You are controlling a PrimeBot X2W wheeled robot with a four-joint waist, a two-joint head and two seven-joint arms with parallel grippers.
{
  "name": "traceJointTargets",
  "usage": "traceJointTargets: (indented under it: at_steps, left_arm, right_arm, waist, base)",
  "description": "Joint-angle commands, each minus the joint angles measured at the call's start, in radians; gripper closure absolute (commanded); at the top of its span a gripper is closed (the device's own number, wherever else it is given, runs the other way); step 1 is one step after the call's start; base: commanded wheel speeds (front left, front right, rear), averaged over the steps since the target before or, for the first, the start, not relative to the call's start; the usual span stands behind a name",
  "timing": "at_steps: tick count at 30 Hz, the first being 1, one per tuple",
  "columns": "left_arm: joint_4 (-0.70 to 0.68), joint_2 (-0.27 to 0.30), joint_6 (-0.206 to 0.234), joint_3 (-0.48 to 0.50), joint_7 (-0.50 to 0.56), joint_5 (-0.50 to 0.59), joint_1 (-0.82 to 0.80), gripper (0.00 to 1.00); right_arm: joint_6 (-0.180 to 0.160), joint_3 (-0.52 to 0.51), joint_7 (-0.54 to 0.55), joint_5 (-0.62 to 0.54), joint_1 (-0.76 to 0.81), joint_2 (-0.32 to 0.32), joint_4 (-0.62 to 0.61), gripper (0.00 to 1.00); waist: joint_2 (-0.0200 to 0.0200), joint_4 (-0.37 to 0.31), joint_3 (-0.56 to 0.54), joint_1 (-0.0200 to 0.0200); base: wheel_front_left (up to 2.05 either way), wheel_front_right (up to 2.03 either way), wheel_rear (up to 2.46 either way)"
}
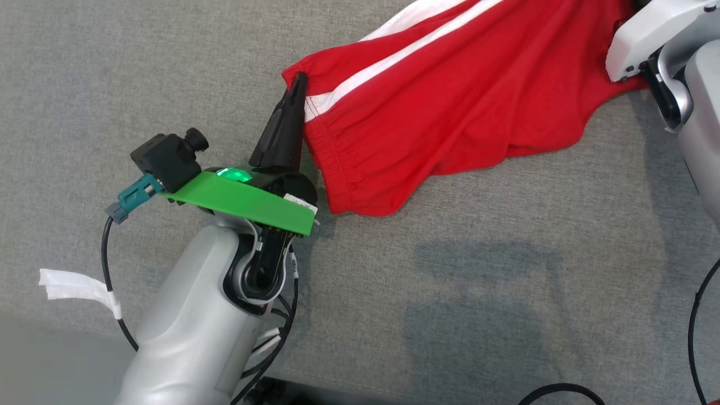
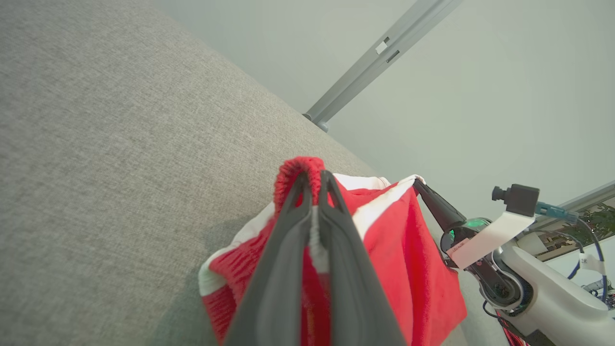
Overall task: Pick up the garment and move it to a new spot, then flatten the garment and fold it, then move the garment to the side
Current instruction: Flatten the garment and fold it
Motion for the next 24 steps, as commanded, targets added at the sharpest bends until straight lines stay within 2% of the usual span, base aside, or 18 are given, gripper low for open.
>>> traceJointTargets:
  at_steps: [1,6,7,8,9,10,17,24]
  left_arm:
    - [0.007,-0.005,0.002,0.008,0.001,0.007,-0.014,1.0]
    - [0.033,-0.025,0.002,0.025,0.001,0.061,-0.036,1.0]
    - [0.039,-0.027,0.002,0.029,0.001,0.071,-0.038,0.82]
    - [0.042,-0.03,0.002,0.035,0.001,0.086,-0.041,0.55]
    - [0.045,-0.032,0.002,0.04,0.001,0.102,-0.04,0.0]
    - [0.049,-0.035,0.002,0.046,0.001,0.114,-0.037,0.0]
    - [0.072,-0.045,0.002,0.162,0.001,0.25,0.022,0.0]
    - [0.063,-0.053,0.002,0.267,0.001,0.364,0.112,0.0]
  right_arm:
    - [-0.002,0.001,-0.002,-0.005,-0.013,-0.004,0.009,1.0]
    - [-0.002,-0.005,-0.002,-0.019,-0.05,0.007,0.037,1.0]
    - [-0.002,-0.006,-0.002,-0.019,-0.05,0.013,0.039,1.0]
    - [-0.002,-0.009,-0.002,-0.015,-0.046,0.019,0.044,0.76]
    - [-0.002,-0.013,-0.002,-0.007,-0.039,0.024,0.051,0.24]
    - [-0.002,-0.015,-0.001,-0.005,-0.034,0.027,0.055,0.0]
    - [-0.002,-0.059,-0.001,0.041,0.027,0.034,-0.021,0.0]
    - [-0.002,-0.092,-0.002,0.107,0.152,0.045,-0.082,0.0]
  waist:
    - [-0.0003,0.034,0.044,-0.0002]
    - [-0.0003,0.034,0.057,-0.0002]
    - [-0.0003,0.032,0.057,-0.0002]
    - [-0.0003,0.029,0.056,-0.0002]
    - [-0.0003,0.025,0.055,-0.0002]
    - [-0.0003,0.02,0.052,-0.0002]
    - [-0.0003,-0.012,0.002,-0.0002]
    - [-0.0003,-0.033,-0.07,-0.0002]
  base:
    - [0.0,0.0,0.0]
    - [0.0,0.0,0.0]
    - [0.0,0.0,0.0]
    - [0.0,0.0,0.0]
    - [0.0,0.0,0.0]
    - [0.0,0.0,0.0]
    - [0.0,0.0,0.0]
    - [0.0,0.0,0.0]
